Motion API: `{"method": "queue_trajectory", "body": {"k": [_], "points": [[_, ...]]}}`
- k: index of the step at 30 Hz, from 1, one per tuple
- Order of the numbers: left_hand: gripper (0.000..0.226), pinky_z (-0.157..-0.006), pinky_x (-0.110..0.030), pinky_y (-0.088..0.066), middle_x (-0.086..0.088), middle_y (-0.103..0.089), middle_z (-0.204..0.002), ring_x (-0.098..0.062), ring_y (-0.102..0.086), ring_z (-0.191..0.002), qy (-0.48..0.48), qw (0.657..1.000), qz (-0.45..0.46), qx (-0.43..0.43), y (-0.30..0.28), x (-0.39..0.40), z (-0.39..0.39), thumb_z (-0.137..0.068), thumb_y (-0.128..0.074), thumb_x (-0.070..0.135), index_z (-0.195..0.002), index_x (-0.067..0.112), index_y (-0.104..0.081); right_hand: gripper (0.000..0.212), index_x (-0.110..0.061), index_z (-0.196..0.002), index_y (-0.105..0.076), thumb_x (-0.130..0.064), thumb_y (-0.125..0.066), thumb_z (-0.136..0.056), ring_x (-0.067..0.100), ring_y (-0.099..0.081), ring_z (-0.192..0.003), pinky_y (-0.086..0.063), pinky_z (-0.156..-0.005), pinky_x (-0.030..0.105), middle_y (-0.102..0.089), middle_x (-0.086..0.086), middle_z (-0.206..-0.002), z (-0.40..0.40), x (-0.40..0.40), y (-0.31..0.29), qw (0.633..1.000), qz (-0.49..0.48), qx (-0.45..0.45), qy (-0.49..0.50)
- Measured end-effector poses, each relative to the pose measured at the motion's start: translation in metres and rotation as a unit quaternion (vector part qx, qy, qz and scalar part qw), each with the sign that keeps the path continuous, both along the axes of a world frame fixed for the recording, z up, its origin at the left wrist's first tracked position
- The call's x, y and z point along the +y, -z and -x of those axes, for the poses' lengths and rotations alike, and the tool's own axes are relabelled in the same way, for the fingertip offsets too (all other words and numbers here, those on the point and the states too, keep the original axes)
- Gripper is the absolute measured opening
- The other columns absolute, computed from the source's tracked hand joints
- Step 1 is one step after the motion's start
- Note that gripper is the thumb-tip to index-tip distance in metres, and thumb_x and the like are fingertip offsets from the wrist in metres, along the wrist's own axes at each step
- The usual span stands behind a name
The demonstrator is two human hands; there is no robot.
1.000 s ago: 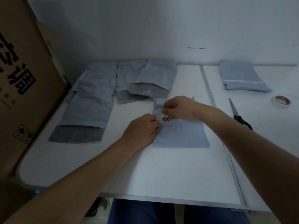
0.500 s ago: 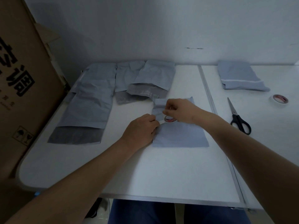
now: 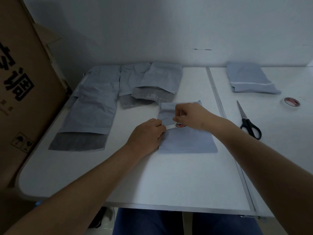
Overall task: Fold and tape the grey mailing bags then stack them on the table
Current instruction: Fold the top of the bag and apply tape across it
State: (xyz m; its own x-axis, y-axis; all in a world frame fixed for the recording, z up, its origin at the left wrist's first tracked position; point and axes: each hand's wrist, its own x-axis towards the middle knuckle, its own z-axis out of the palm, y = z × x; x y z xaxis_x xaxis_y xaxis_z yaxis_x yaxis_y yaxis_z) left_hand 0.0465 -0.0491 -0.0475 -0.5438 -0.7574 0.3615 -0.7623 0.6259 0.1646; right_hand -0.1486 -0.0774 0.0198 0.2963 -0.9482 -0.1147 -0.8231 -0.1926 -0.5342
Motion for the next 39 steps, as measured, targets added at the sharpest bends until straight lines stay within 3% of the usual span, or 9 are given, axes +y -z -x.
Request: {"method": "queue_trajectory", "body": {"k": [12,19,24,26,29,33,37,39], "points": [[0.020,-0.045,-0.028,-0.042,-0.003,-0.058,-0.077,-0.022,-0.056,-0.068,0.003,1.000,0.015,-0.019,-0.002,0.003,-0.001,-0.071,-0.071,0.003,-0.089,0.011,-0.067,0.012,-0.014,-0.080,-0.059,-0.023,-0.062,-0.088,0.020,-0.059,-0.064,-0.040,-0.051,0.025,-0.068,0.004,-0.078,0.002,0.004,0.004,1.000,0.010,0.012,-0.011],[0.037,-0.044,-0.025,-0.039,-0.004,-0.057,-0.075,-0.021,-0.056,-0.064,0.020,0.999,0.022,-0.031,-0.006,0.006,-0.001,-0.068,-0.079,0.006,-0.104,0.013,-0.072,0.012,-0.027,-0.082,-0.055,-0.035,-0.060,-0.090,0.010,-0.054,-0.067,-0.039,-0.055,0.026,-0.054,-0.011,-0.080,0.003,0.006,0.005,0.997,0.031,0.074,-0.015],[0.038,-0.046,-0.023,-0.033,-0.003,-0.056,-0.075,-0.021,-0.055,-0.064,0.026,0.998,0.032,-0.055,-0.007,0.006,-0.001,-0.068,-0.078,0.008,-0.105,0.014,-0.072,0.016,-0.028,-0.085,-0.058,-0.042,-0.063,-0.086,0.015,-0.053,-0.093,-0.045,-0.076,0.030,-0.053,-0.006,-0.097,0.008,0.003,0.012,0.997,0.046,0.060,-0.013],[0.038,-0.046,-0.023,-0.031,-0.003,-0.056,-0.075,-0.021,-0.055,-0.065,0.025,0.997,0.033,-0.061,-0.008,0.006,0.001,-0.069,-0.079,0.008,-0.105,0.014,-0.072,0.025,-0.024,-0.087,-0.061,-0.049,-0.063,-0.084,0.016,-0.052,-0.094,-0.045,-0.079,0.031,-0.051,-0.004,-0.100,0.010,0.004,0.016,0.998,0.037,0.050,0.004],[0.037,-0.047,-0.023,-0.031,-0.003,-0.056,-0.076,-0.021,-0.055,-0.068,0.023,0.997,0.031,-0.068,-0.009,0.005,0.001,-0.069,-0.079,0.009,-0.105,0.014,-0.072,0.039,-0.021,-0.092,-0.063,-0.059,-0.056,-0.085,0.017,-0.055,-0.090,-0.041,-0.076,0.030,-0.051,-0.003,-0.100,0.011,0.007,0.026,0.997,0.028,0.061,0.024],[0.031,-0.052,-0.024,-0.033,-0.004,-0.057,-0.083,-0.021,-0.054,-0.074,0.041,0.997,0.015,-0.068,-0.010,-0.002,0.000,-0.078,-0.073,0.010,-0.109,0.013,-0.071,0.038,-0.020,-0.088,-0.061,-0.058,-0.059,-0.084,0.014,-0.054,-0.084,-0.037,-0.072,0.026,-0.051,-0.006,-0.096,0.010,0.011,0.028,0.999,0.039,0.004,0.031],[0.012,-0.055,-0.035,-0.047,-0.005,-0.057,-0.090,-0.022,-0.053,-0.081,0.055,0.996,-0.010,-0.064,-0.013,-0.007,0.008,-0.088,-0.060,0.013,-0.096,0.008,-0.068,0.034,-0.019,-0.080,-0.061,-0.053,-0.067,-0.082,0.012,-0.055,-0.075,-0.040,-0.063,0.024,-0.059,-0.005,-0.080,0.010,0.011,0.024,0.997,0.009,-0.039,0.058],[0.019,-0.052,-0.036,-0.047,-0.004,-0.055,-0.085,-0.019,-0.051,-0.078,0.041,0.998,0.005,-0.042,-0.010,-0.006,0.011,-0.092,-0.048,0.020,-0.086,0.010,-0.063,0.035,-0.016,-0.080,-0.064,-0.052,-0.065,-0.084,0.011,-0.054,-0.069,-0.037,-0.058,0.023,-0.061,-0.005,-0.074,0.011,0.011,0.023,0.996,-0.015,-0.048,0.067]]}}
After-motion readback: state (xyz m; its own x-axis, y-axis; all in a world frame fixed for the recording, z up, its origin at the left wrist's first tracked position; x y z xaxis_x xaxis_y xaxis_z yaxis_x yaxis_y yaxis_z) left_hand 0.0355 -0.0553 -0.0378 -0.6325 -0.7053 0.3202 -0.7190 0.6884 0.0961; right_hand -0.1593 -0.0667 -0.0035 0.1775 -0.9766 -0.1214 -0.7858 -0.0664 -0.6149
